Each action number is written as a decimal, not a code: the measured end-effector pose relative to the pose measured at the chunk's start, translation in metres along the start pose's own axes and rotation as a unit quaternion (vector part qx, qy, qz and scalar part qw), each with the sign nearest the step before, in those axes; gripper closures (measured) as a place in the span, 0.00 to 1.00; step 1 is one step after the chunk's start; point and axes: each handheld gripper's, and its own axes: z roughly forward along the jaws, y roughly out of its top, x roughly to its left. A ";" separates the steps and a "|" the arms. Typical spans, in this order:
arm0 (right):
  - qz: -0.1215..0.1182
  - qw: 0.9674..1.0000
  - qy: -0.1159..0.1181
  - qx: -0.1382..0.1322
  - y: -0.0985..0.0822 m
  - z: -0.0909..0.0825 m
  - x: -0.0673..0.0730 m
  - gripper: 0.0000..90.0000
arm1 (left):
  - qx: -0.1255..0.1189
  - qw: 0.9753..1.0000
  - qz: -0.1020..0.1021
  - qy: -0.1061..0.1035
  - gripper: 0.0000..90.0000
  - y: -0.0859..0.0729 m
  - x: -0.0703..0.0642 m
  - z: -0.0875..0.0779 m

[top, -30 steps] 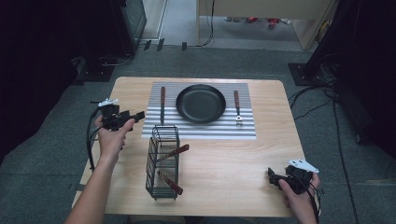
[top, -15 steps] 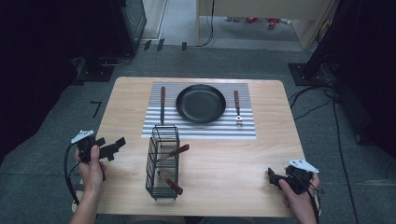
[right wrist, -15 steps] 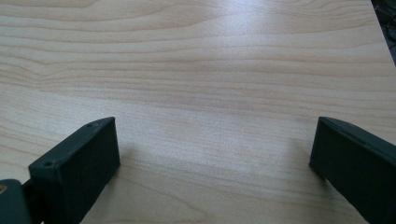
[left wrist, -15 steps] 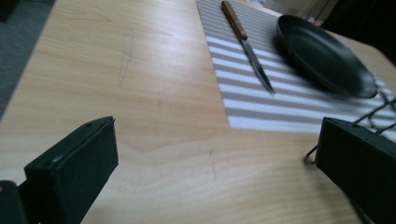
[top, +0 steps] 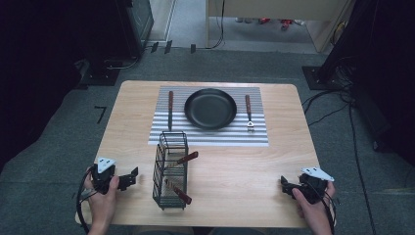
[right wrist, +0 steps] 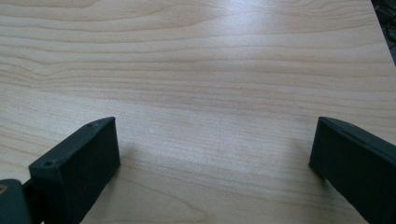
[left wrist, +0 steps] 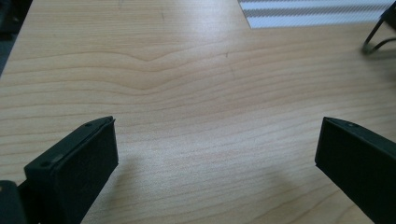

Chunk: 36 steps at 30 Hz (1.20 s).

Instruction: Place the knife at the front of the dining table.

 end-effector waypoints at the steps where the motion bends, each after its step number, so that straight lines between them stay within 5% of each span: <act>1: 0.000 1.000 0.000 0.000 0.000 0.000 0.000 0.01 | 0.001 1.000 0.008 0.009 0.00 0.000 -0.002 0.001; 5: 0.000 1.000 0.000 0.000 0.000 0.000 0.000 0.01 | 0.020 0.999 0.040 0.027 0.00 -0.001 -0.011 0.007; 10: 0.000 1.000 0.000 0.000 0.000 0.000 0.000 0.01 | 0.034 0.999 0.010 0.006 0.00 0.002 -0.005 0.011; 36: 0.000 1.000 -0.001 0.001 0.000 0.000 0.000 0.01 | 0.034 0.999 0.025 -0.011 0.00 0.004 -0.007 0.013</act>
